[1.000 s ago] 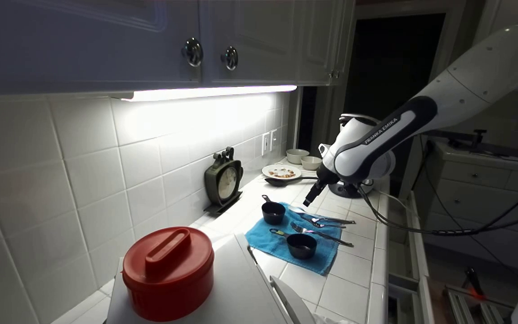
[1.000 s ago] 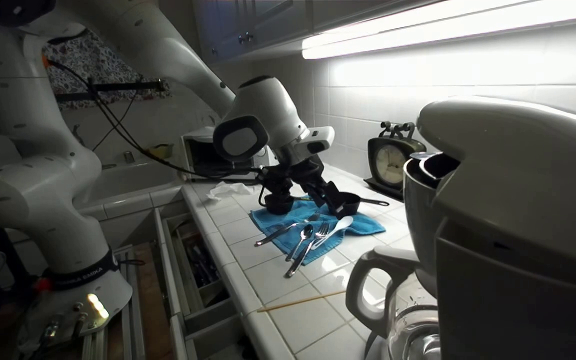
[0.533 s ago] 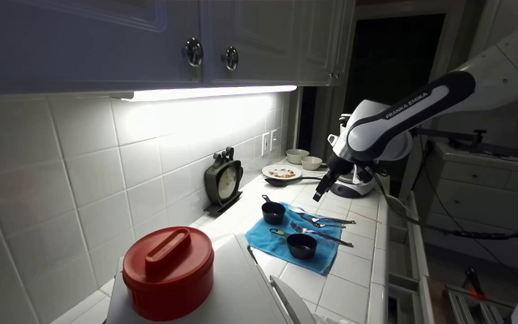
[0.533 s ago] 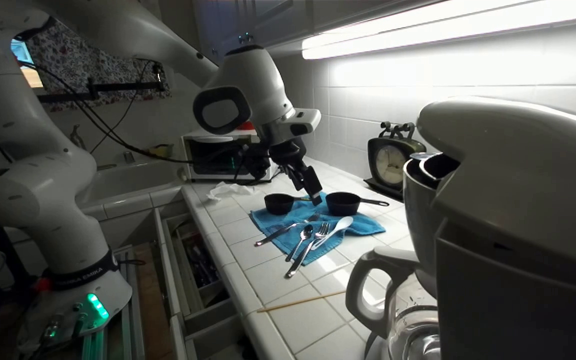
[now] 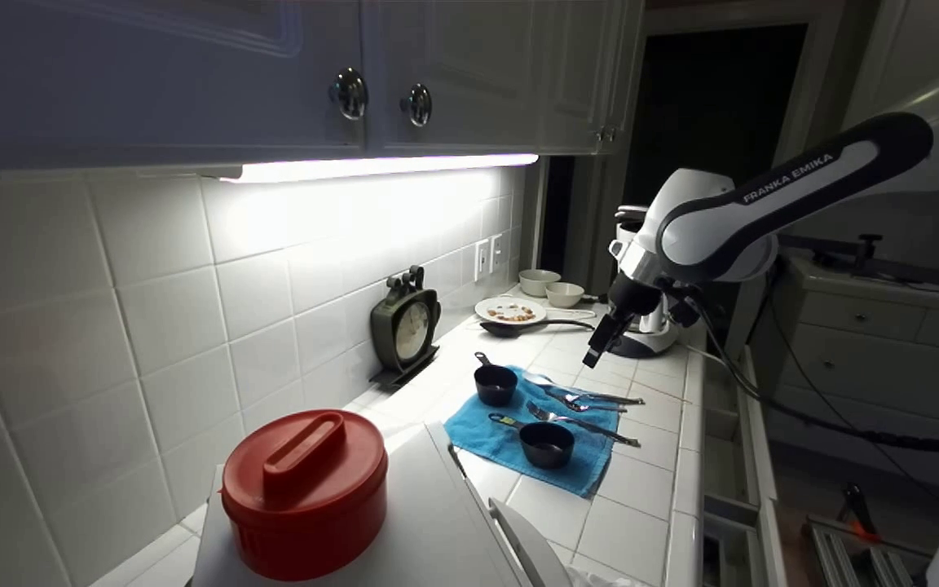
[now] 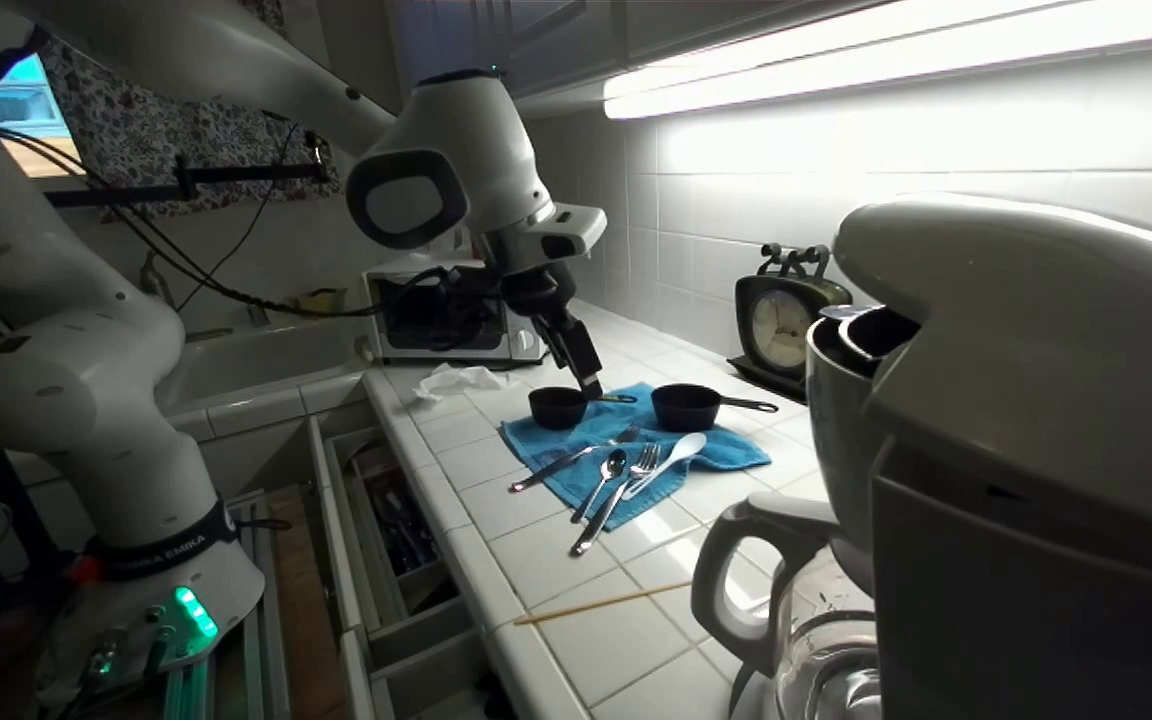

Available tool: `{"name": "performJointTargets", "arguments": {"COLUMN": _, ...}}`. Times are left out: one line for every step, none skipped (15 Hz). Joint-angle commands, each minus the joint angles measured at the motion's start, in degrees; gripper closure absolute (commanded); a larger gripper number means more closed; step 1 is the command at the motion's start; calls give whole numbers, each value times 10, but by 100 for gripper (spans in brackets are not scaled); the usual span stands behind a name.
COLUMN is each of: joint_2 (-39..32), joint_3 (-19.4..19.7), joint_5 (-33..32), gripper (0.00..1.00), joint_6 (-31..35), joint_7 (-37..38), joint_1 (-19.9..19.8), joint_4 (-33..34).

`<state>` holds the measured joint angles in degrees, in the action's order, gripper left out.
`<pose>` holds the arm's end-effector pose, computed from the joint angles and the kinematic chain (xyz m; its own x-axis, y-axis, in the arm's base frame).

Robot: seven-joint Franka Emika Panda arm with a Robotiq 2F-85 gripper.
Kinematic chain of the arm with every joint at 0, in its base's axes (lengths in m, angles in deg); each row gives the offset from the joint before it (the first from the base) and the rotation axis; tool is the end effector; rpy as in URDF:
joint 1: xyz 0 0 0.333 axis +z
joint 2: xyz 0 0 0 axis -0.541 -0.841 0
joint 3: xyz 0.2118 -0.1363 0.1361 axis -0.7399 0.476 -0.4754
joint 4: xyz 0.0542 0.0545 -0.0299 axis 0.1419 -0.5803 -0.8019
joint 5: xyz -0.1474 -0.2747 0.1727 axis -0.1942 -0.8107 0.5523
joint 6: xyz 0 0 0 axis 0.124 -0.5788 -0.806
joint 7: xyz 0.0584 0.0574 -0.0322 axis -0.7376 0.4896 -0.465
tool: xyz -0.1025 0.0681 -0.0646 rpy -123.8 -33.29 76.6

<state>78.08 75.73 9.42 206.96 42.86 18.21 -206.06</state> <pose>0.4037 -0.1828 0.3643 0.9264 -0.1905 0.3248 -0.1835 -0.9816 -0.0525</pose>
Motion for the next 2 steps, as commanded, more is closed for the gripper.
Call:
{"name": "performJointTargets", "arguments": {"joint_2": 7, "joint_3": 21, "joint_5": -15, "gripper": 0, "joint_6": -1, "joint_7": 14, "joint_1": 22, "joint_4": -5}}
{"name": "performJointTargets", "arguments": {"joint_2": 11, "joint_3": 20, "joint_5": -17, "gripper": 0, "joint_6": -1, "joint_7": 16, "joint_1": 22, "joint_4": -8}}
